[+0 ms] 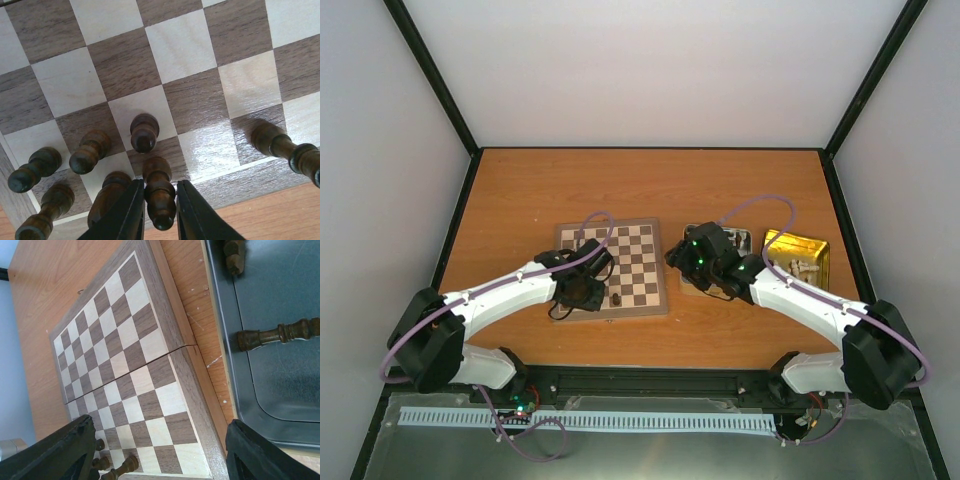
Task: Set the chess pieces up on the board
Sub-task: Adjust the chess piece on the chessboard, then pick up the chess piece from the storage box.
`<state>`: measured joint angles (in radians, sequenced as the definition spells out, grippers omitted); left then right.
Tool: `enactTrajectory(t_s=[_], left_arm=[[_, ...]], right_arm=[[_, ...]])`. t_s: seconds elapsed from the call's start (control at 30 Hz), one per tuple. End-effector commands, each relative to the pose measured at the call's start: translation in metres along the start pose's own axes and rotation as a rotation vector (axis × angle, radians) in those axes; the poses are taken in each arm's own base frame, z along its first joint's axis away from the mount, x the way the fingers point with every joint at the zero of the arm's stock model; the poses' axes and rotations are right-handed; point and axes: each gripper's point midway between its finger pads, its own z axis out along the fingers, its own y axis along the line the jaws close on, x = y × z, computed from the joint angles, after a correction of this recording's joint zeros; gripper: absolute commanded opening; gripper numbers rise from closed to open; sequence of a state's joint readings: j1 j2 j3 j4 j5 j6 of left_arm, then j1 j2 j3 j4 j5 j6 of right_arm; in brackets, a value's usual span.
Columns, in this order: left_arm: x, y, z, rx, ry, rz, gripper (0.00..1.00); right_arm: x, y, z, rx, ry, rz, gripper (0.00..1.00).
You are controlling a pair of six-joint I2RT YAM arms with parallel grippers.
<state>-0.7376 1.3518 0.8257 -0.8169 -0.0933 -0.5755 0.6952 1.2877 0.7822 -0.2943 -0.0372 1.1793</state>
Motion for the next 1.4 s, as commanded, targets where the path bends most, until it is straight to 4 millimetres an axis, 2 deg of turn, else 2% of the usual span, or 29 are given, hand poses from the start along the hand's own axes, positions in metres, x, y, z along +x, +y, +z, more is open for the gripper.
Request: enactTrajectory(t_s=[0.0, 0.13, 0.23, 0.4, 0.6, 0.67, 0.77, 0.87, 1.0, 1.1, 1.2, 1.37], left_arm=[[-0.008, -0.003, -0.012, 0.022, -0.025, 0.008, 0.21], [-0.014, -0.011, -0.019, 0.056, -0.043, 0.011, 0.28], [-0.026, -0.017, -0.033, 0.086, -0.089, 0.01, 0.32], [-0.051, -0.02, -0.06, 0.108, -0.211, 0.004, 0.36], [-0.083, -0.01, -0.099, 0.094, -0.436, -0.038, 0.46], [-0.09, -0.006, -0.113, 0.094, -0.506, -0.056, 0.5], [-0.1, -0.004, -0.133, 0.115, -0.616, -0.059, 0.56], [-0.107, -0.01, -0.15, 0.167, -0.697, -0.031, 0.6], [-0.109, -0.019, -0.153, 0.225, -0.725, -0.018, 0.61], [-0.108, -0.024, -0.146, 0.252, -0.708, -0.023, 0.61], [-0.106, -0.028, -0.139, 0.268, -0.685, -0.024, 0.61], [-0.103, -0.03, -0.131, 0.274, -0.666, -0.024, 0.62]], right_arm=[[-0.005, 0.001, 0.003, -0.003, -0.02, 0.011, 0.71], [-0.007, 0.001, 0.001, -0.003, -0.027, 0.006, 0.71], [-0.011, 0.001, -0.002, 0.007, -0.047, -0.009, 0.71], [-0.033, -0.006, -0.013, 0.042, -0.119, -0.091, 0.71], [-0.078, -0.048, -0.029, 0.225, -0.207, -0.205, 0.69], [-0.086, -0.058, -0.031, 0.267, -0.218, -0.26, 0.69], [-0.095, -0.071, -0.026, 0.312, -0.198, -0.297, 0.68], [-0.101, -0.078, -0.011, 0.358, -0.151, -0.335, 0.64], [-0.101, -0.096, 0.015, 0.444, -0.064, -0.317, 0.54], [-0.103, -0.103, 0.029, 0.477, -0.054, -0.291, 0.49], [-0.108, -0.115, 0.033, 0.57, -0.062, -0.247, 0.48], [-0.106, -0.13, 0.038, 0.628, -0.056, -0.203, 0.52]])
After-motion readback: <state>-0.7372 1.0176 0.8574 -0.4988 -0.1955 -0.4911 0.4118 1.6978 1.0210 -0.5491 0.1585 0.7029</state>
